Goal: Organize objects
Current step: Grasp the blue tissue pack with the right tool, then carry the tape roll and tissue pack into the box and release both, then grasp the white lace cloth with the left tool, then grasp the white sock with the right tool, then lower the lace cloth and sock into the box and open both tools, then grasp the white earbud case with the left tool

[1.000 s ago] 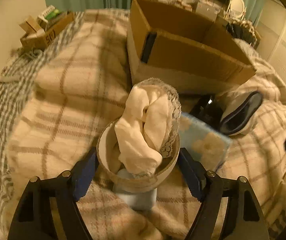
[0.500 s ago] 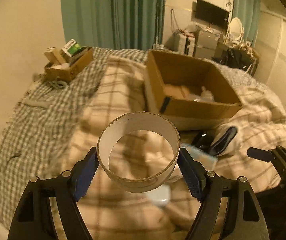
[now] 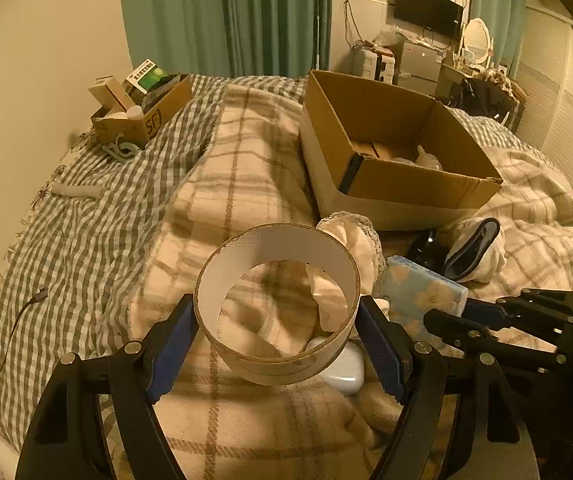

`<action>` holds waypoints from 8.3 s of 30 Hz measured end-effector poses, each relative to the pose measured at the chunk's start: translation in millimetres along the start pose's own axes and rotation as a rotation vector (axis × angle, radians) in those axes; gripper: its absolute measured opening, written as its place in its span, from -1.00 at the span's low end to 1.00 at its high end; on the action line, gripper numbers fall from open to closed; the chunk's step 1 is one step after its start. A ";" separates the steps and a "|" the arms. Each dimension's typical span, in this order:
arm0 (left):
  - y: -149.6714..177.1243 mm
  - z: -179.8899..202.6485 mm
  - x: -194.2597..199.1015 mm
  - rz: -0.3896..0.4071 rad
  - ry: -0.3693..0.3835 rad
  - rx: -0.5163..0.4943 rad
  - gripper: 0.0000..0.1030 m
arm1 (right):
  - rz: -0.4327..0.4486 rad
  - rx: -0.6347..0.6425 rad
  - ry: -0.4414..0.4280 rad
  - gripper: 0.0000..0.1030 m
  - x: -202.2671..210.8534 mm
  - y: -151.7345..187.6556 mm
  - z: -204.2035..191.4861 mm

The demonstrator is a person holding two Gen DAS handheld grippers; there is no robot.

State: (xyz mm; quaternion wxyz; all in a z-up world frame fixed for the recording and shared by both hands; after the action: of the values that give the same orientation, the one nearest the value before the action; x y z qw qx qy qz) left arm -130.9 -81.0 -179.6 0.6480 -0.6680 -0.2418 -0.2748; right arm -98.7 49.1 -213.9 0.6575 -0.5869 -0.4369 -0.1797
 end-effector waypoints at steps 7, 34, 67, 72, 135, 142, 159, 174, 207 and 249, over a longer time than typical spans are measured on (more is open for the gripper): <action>-10.3 12.3 19.6 0.058 0.055 0.009 0.56 | 0.069 0.040 0.010 -0.65 44.2 -8.9 -5.0; -168.3 102.5 -80.6 0.163 0.100 -0.078 0.56 | 0.261 0.073 0.109 -0.65 36.3 -190.3 135.7; -122.5 51.5 45.2 0.190 0.032 -0.100 1.00 | 0.406 0.011 0.245 0.98 199.5 -145.8 127.2; -83.3 41.9 43.1 0.161 0.016 -0.070 1.00 | 0.414 0.021 0.267 0.99 192.4 -100.4 111.5; 3.4 54.7 -34.1 -0.014 0.142 0.034 -0.68 | 0.086 -0.091 0.107 -0.38 25.4 -20.6 108.5; -0.9 60.7 -15.2 0.003 0.148 0.032 -0.68 | 0.131 -0.047 0.130 -0.82 77.4 -18.3 109.4; -128.9 88.4 25.6 0.156 0.220 -0.036 -0.68 | 0.369 0.043 0.109 -0.83 151.9 -130.6 97.8; -175.7 110.5 -83.0 0.085 0.208 -0.076 -0.68 | 0.341 0.062 0.083 -0.83 52.7 -212.6 129.0; -133.4 60.3 33.2 0.125 0.086 -0.040 1.00 | 0.433 -0.041 0.224 0.99 193.1 -161.4 137.0; 65.9 64.6 -50.8 -0.247 0.145 -0.028 -0.02 | 0.141 -0.103 0.198 0.99 67.3 -17.9 117.5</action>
State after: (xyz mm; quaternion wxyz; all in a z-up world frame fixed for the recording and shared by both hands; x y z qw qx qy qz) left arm -119.8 -17.7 -263.0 0.6157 -0.6203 -0.2710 -0.4033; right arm -117.6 172.4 -158.4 0.6775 -0.6286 -0.3177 -0.2120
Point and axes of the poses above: each gripper's, at about its wrist camera, not at the fingertips, and x roughly against the way its jaws point, z to its right, y to its underside, the point moved 10 cm from there along -x, roughly the way its jaws point, and after that the axes turned 7 degrees about z, right-handed, at the moved point
